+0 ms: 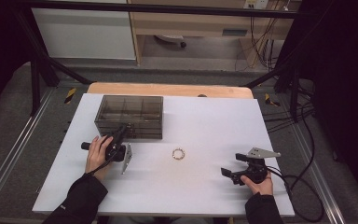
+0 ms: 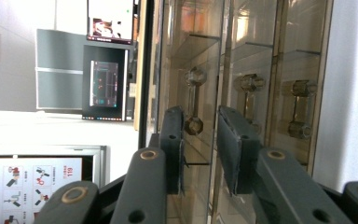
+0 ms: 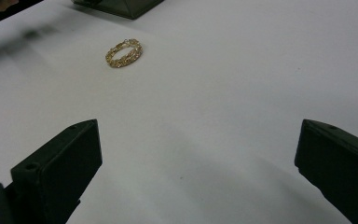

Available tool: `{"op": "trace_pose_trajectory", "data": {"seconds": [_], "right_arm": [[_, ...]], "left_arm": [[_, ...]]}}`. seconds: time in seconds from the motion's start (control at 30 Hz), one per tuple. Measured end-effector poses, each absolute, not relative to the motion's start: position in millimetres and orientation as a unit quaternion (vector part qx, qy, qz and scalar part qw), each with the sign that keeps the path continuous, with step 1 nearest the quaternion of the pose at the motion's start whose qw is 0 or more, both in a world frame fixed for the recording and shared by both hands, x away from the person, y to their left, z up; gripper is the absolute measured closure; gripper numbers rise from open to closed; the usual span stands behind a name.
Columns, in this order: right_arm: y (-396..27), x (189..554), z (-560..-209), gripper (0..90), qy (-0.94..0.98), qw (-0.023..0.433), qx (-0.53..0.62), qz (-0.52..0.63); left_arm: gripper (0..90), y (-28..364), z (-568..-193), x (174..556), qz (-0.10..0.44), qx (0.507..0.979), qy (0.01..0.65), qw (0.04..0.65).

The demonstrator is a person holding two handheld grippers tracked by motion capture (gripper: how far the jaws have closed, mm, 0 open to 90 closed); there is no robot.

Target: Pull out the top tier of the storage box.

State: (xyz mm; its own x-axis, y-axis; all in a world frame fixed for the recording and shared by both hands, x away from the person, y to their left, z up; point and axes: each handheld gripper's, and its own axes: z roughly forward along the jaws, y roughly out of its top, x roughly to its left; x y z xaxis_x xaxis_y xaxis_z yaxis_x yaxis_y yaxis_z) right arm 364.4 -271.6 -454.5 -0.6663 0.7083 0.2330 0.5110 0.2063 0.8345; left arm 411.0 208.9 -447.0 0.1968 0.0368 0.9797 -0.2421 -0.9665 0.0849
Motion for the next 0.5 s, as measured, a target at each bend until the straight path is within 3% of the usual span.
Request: {"op": "trace_pose_trajectory", "data": {"seconds": [0.5], "right_arm": [[-271.9, 364.6, -454.4, 1.0, 0.770, 0.104, 0.396, 0.490]], "left_arm": [[79.3, 208.6, -451.1, 410.6, 0.651, 0.749, -0.077, 0.094]]}}
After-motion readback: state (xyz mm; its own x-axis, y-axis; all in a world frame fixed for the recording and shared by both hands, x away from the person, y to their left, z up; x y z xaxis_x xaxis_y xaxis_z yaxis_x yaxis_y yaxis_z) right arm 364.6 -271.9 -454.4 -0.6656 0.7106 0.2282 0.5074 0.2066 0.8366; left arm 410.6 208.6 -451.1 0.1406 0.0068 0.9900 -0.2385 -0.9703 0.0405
